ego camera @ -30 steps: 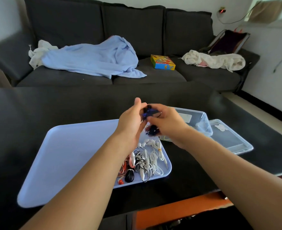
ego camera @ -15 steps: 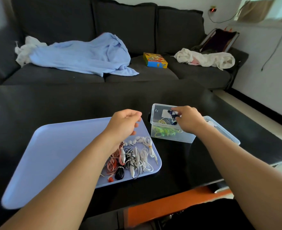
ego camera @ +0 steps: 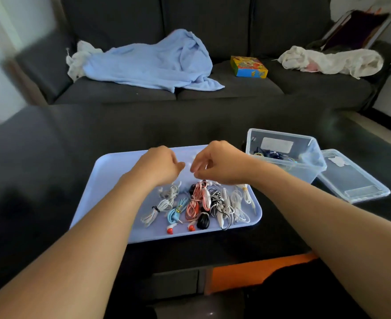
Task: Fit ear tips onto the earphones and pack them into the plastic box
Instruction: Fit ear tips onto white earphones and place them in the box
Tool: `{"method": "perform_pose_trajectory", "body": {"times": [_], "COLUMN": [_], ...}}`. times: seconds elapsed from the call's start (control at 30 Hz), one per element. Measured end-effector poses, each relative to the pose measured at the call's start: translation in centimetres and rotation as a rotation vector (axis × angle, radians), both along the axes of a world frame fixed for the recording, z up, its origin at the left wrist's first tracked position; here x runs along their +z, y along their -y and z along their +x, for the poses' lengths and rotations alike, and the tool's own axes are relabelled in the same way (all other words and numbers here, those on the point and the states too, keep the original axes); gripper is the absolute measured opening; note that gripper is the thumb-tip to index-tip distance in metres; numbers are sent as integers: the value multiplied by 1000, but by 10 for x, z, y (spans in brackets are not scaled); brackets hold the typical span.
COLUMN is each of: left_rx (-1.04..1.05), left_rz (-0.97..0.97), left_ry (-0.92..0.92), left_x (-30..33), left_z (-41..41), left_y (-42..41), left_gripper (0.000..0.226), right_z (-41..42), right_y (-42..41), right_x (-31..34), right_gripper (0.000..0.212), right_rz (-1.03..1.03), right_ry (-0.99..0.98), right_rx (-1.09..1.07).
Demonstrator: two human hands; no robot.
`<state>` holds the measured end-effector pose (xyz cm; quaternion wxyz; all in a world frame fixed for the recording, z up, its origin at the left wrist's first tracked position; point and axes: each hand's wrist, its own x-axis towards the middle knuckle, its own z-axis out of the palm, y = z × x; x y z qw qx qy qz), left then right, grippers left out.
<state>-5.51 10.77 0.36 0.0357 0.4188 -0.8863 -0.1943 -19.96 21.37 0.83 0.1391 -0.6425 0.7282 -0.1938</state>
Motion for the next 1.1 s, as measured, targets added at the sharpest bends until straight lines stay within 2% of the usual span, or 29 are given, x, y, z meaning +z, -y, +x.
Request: {"method": "perform_pose_trajectory", "body": {"times": [0.07,0.17,0.23,0.37,0.47,0.57,0.67,0.77,0.93,1.1], "left_rx": [37,52,47,29,-35,-79,-23,111,315,302], "left_rz": [-43,69,187,251,203,303,502,650,741,674], "left_ry": [195,362,368,310,309,237,114,-80,-342,-353], "left_x": [-1,-8,-14,-15,-16,-14,-9,-6,-2,1], "left_z": [17,33,38,38,36,34,38,43,47,51], "left_y": [8,15,14,9,5,3,6,16,27,34], "left_gripper": [46,57,61,68,53,31,17,20,33,28], "right_z": [3,3,2,-3,-5,-11,-19,-24,-25,-21], "right_y": [9,18,25,30,33,36,39,40,47,54], "right_x": [-5,-11,-14,-19,-23,-23,-23,-26,-34,-37], "right_gripper": [16,12,10,10,10,9,10,10,9,8], "right_rz": [24,33,28,4,-19,-139,-243,-235,-212,-207], "right_ry": [-1,-17,5,27,24,101,260,336,358,345], "right_rx": [6,5,-17,-72,-113,-230,-387,-458,-487,-471]}}
